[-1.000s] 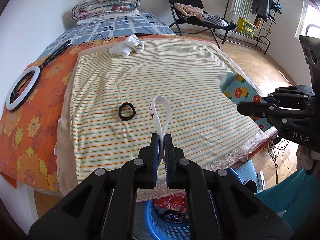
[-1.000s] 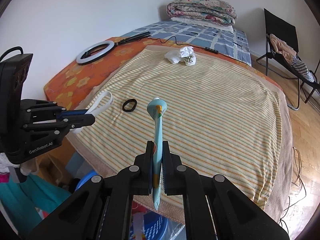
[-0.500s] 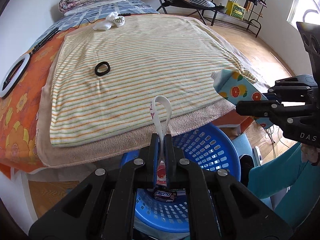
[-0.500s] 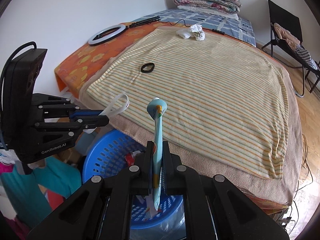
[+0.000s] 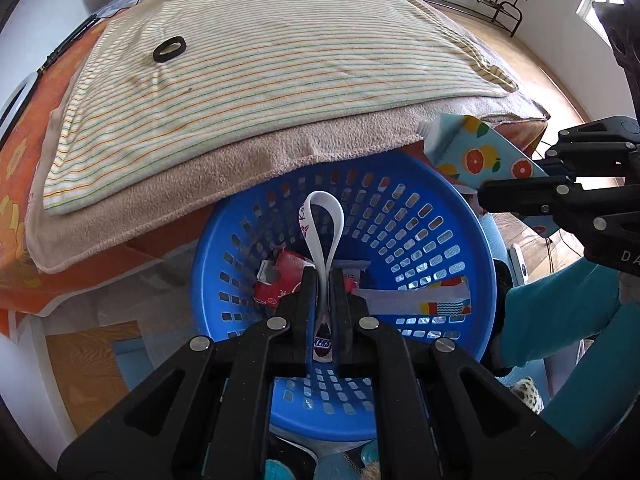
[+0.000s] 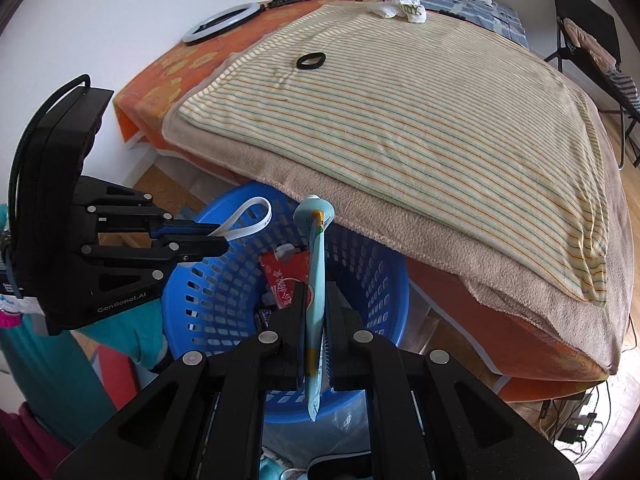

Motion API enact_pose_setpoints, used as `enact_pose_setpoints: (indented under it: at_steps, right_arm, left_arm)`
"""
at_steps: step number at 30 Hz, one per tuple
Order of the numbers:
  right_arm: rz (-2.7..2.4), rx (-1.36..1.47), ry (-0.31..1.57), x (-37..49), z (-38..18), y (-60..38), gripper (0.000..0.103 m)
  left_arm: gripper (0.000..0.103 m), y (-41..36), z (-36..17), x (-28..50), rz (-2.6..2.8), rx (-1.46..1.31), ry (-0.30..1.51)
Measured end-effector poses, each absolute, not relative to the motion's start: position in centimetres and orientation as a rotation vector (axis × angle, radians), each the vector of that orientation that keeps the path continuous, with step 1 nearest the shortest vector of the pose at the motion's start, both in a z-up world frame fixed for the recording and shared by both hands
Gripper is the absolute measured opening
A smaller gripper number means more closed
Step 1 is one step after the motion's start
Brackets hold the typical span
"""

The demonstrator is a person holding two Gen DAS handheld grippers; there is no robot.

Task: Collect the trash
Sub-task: 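Open both grippers to drop the bracelet and blue tube into the basket, then move both grippers back over the bed toward the hair tie and plastic bag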

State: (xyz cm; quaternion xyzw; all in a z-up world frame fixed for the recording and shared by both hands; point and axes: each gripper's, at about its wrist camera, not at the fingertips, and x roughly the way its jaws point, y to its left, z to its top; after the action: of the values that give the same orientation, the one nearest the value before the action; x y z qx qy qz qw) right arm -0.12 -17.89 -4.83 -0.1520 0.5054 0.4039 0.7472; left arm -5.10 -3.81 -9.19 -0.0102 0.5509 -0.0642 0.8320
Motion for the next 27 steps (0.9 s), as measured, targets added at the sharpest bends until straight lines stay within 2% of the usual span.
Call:
enact_pose_setpoints:
  at_steps: [9, 11, 12, 13, 15, 16, 17, 18, 20, 25, 27]
  right_arm:
    - [0.890, -0.339, 1.154, -0.5, -6.4, -17.7, 0.006]
    - [0.887, -0.337, 1.170, -0.5, -6.8, -17.7, 0.006]
    - [0.884, -0.338, 1.176, -0.5, -7.0, -17.7, 0.006]
    - [0.881, -0.340, 1.181, -0.5, -7.1, -17.7, 0.006]
    - [0.874, -0.342, 1.188, -0.4, -7.4, -17.7, 0.007]
    - [0.870, -0.345, 1.190, -0.4, -7.4, -17.6, 0.008]
    - [0.865, -0.347, 1.189, -0.4, -7.5, -17.6, 0.015]
    - [0.859, -0.349, 1.189, -0.3, -7.6, -17.5, 0.026]
    - [0.854, -0.344, 1.187, -0.2, -7.5, -17.5, 0.039]
    - [0.841, -0.348, 1.183, -0.1, -7.4, -17.5, 0.043]
    - [0.833, -0.353, 1.184, 0.0, -7.5, -17.4, 0.051]
  left_arm:
    - [0.004, -3.7, -10.2, -5.0, -0.126, -0.028, 1.205]
    - [0.015, -3.6, -10.3, -4.9, -0.128, -0.030, 1.211]
    - [0.025, -3.6, -10.3, -4.9, -0.126, -0.032, 1.210]
    - [0.031, -3.6, -10.3, -4.9, -0.123, -0.032, 1.208]
    - [0.035, -3.5, -10.2, -4.8, -0.119, -0.033, 1.206]
    - [0.036, -3.4, -10.2, -4.8, -0.118, -0.034, 1.205]
    - [0.037, -3.4, -10.2, -4.7, -0.114, -0.034, 1.206]
    - [0.041, -3.3, -10.2, -4.7, -0.111, -0.034, 1.205]
    - [0.049, -3.2, -10.2, -4.7, -0.104, -0.036, 1.201]
    - [0.060, -3.1, -10.2, -4.6, -0.091, -0.028, 1.200]
    - [0.061, -3.0, -10.3, -4.6, -0.087, -0.028, 1.203]
